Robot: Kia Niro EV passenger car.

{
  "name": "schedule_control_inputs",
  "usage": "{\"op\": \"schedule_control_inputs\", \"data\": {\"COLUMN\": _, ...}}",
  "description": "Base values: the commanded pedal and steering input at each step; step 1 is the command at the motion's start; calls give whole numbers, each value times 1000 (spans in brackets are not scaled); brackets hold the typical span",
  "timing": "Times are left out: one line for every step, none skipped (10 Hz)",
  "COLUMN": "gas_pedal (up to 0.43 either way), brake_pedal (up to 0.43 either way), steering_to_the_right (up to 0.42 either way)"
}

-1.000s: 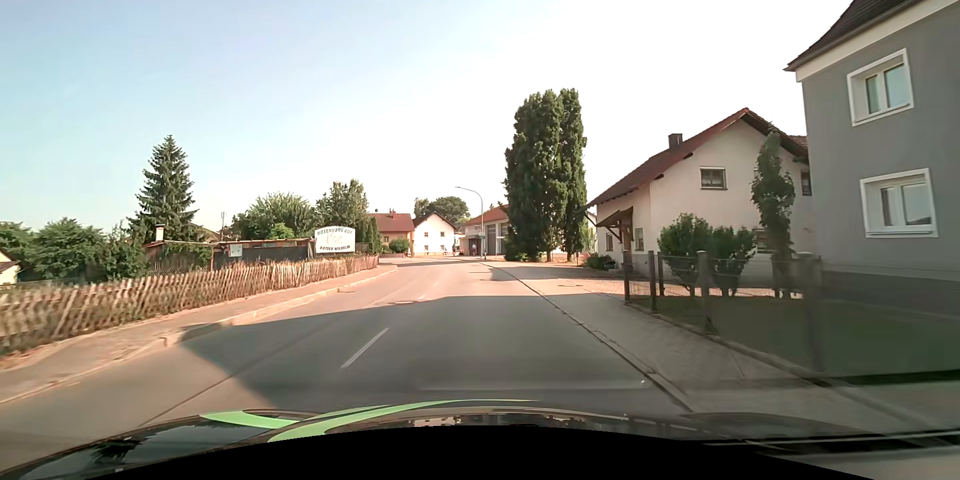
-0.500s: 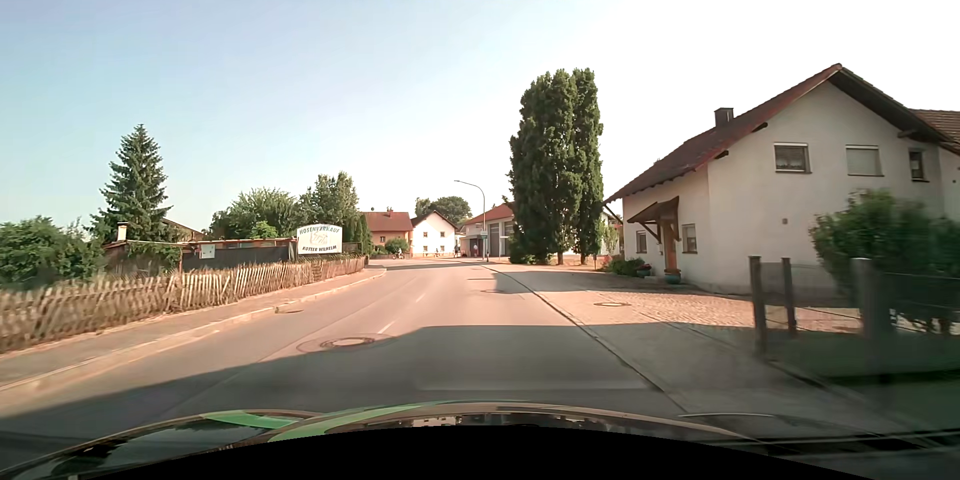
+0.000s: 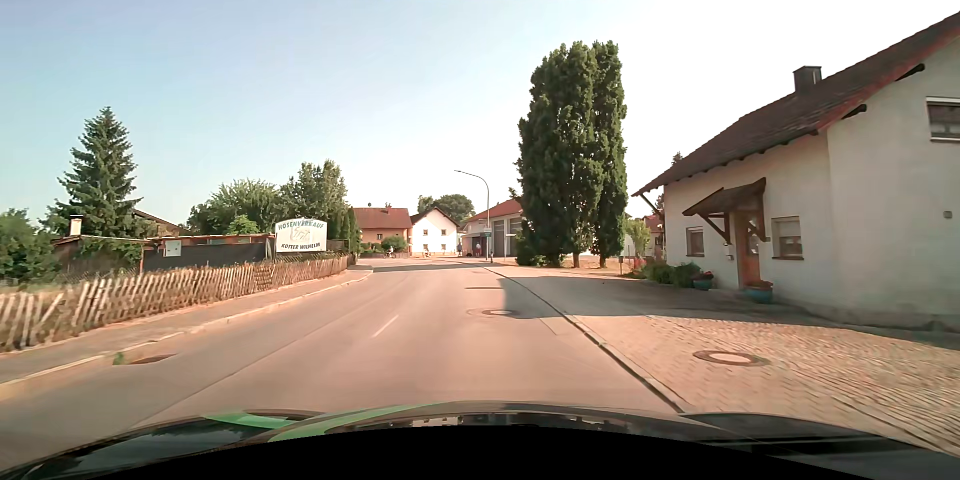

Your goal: Follow the waypoints while adhering to traffic rules and regulations

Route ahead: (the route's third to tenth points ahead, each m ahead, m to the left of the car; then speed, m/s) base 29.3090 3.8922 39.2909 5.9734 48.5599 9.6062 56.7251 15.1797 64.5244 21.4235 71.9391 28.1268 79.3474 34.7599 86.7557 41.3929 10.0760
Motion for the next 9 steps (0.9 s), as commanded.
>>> {"op": "schedule_control_inputs", "data": {"gas_pedal": 110, "brake_pedal": 0, "steering_to_the_right": -7}}
{"op": "schedule_control_inputs", "data": {"gas_pedal": 98, "brake_pedal": 0, "steering_to_the_right": -9}}
{"op": "schedule_control_inputs", "data": {"gas_pedal": 87, "brake_pedal": 0, "steering_to_the_right": -12}}
{"op": "schedule_control_inputs", "data": {"gas_pedal": 79, "brake_pedal": 0, "steering_to_the_right": -16}}
{"op": "schedule_control_inputs", "data": {"gas_pedal": 79, "brake_pedal": 0, "steering_to_the_right": -22}}
{"op": "schedule_control_inputs", "data": {"gas_pedal": 79, "brake_pedal": 0, "steering_to_the_right": -23}}
{"op": "schedule_control_inputs", "data": {"gas_pedal": 67, "brake_pedal": 0, "steering_to_the_right": -23}}
{"op": "schedule_control_inputs", "data": {"gas_pedal": 67, "brake_pedal": 0, "steering_to_the_right": -23}}
{"op": "schedule_control_inputs", "data": {"gas_pedal": 67, "brake_pedal": 0, "steering_to_the_right": -24}}
